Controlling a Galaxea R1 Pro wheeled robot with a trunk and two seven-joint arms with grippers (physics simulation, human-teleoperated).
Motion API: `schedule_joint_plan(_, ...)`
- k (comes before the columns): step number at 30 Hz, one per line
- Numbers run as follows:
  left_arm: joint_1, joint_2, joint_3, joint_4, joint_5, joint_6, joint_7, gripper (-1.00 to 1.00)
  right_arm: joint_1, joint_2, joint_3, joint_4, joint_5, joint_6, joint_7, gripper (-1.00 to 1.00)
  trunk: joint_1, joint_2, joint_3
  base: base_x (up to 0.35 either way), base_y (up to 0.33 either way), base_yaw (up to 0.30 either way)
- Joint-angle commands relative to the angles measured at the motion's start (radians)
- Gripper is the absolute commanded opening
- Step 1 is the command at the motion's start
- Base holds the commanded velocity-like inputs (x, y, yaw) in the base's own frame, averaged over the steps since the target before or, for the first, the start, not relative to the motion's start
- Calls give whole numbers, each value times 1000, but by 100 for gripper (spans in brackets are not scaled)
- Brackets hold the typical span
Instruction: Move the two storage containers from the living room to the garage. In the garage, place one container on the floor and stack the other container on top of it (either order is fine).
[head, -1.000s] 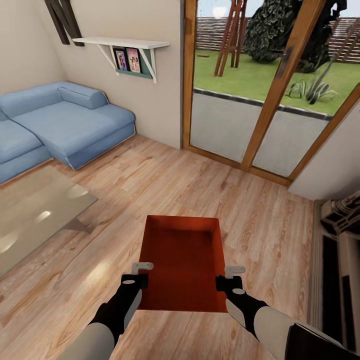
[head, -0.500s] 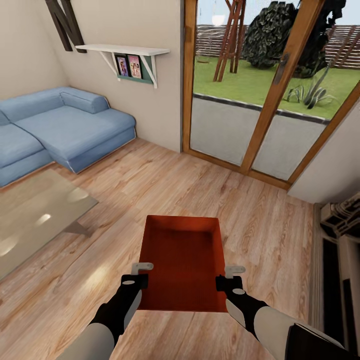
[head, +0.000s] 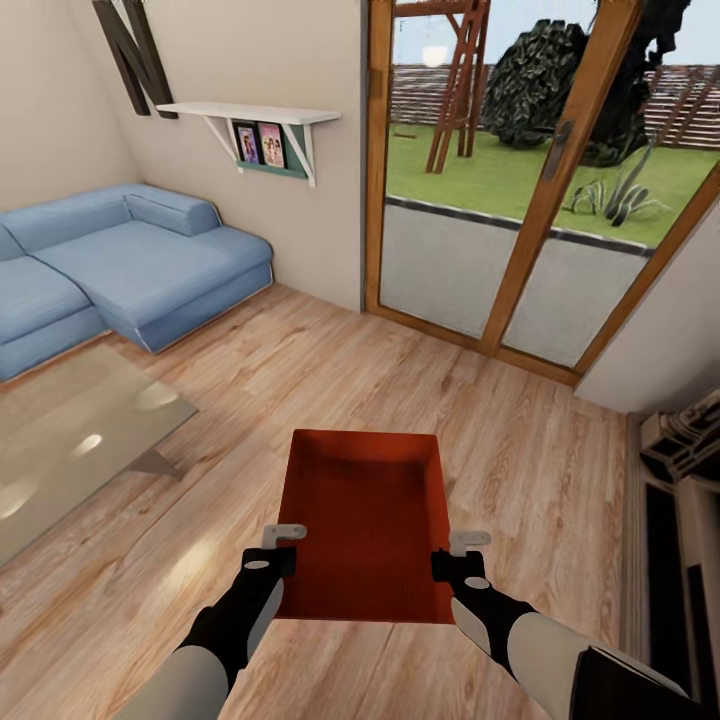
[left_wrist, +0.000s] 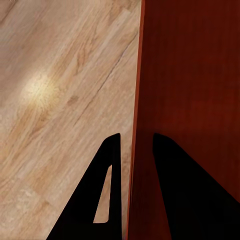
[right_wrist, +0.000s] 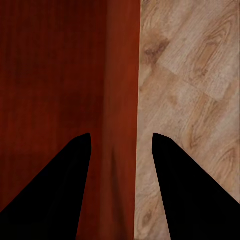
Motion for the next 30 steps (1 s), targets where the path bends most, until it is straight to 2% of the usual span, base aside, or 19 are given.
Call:
schedule_joint_plan(1, 0, 1, 4, -2, -24, 11, 8, -100, -1, 0, -20, -3, 3, 0, -2, -100, 0, -1, 0, 0, 0, 0)
schedule_joint_plan(30, 0, 1, 5, -2, -24, 11, -3, -100, -1, -1, -20, -3, 3, 0, -2, -100, 0, -1, 45, 0, 0, 0)
